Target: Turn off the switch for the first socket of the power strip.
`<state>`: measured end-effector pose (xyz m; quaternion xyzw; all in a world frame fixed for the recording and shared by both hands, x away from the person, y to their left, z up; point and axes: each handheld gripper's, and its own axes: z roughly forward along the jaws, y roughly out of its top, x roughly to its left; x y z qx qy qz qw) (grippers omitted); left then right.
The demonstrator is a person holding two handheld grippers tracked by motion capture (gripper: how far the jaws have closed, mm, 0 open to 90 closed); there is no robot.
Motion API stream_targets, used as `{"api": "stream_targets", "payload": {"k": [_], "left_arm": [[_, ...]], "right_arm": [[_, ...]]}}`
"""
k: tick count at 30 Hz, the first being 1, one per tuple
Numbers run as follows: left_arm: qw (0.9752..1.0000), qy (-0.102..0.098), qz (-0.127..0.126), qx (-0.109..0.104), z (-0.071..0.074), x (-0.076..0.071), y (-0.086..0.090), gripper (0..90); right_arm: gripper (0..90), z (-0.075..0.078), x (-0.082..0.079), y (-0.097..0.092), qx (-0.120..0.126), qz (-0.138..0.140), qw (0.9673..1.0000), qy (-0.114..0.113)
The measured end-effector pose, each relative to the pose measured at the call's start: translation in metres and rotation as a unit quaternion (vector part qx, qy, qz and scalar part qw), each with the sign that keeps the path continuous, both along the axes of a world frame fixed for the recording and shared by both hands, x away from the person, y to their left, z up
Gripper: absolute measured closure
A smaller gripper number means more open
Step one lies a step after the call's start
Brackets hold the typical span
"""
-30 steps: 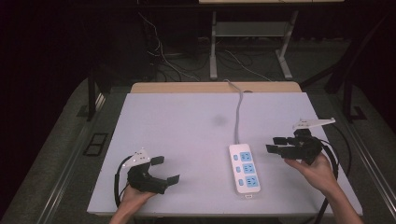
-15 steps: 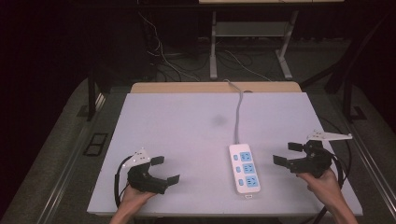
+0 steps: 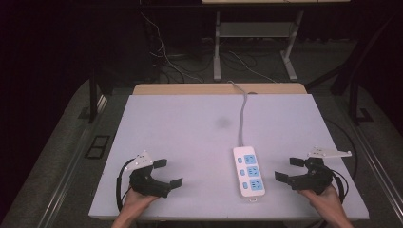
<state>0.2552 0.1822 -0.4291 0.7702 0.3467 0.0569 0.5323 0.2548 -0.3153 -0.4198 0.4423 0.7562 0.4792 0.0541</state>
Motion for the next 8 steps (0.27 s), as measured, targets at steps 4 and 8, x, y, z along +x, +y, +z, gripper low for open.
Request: {"api": "stream_targets", "payload": {"k": [4, 8], "left_arm": [[1.0000, 0.000, 0.000, 0.000, 0.0001, 0.0002, 0.0005, 0.0], [1.0000, 0.000, -0.001, 0.001, 0.0000, 0.0008, 0.0007, 0.0]], "right_arm": [[0.5, -0.0040, -0.0027, 0.0017, -0.002, 0.003, 1.0000, -0.003], [0.5, -0.0071, -0.0040, 0.0028, -0.005, 0.007, 1.0000, -0.002]]}}
